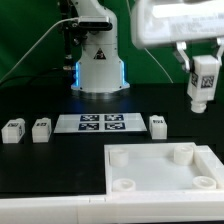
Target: Assemble one leg
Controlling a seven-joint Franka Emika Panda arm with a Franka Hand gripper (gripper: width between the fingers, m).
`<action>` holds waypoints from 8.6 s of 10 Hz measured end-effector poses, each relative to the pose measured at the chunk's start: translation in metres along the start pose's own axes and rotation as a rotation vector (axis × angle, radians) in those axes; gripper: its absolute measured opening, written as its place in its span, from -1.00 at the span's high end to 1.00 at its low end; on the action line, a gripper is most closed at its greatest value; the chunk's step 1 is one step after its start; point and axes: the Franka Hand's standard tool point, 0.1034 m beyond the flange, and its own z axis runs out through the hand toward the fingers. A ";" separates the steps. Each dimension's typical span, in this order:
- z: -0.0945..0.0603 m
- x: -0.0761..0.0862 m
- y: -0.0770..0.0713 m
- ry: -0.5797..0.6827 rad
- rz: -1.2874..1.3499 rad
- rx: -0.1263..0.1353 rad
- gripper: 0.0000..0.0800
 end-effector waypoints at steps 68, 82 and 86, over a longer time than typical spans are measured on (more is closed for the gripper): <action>0.117 0.039 0.024 -0.430 -0.008 0.044 -0.62; 0.117 0.030 0.035 -0.289 1.138 -0.109 0.26; 0.117 0.028 0.019 -0.294 1.743 -0.172 0.26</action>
Offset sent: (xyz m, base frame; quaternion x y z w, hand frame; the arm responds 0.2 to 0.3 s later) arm 0.0000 0.0000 0.0000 0.0000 0.0000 0.0000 1.0000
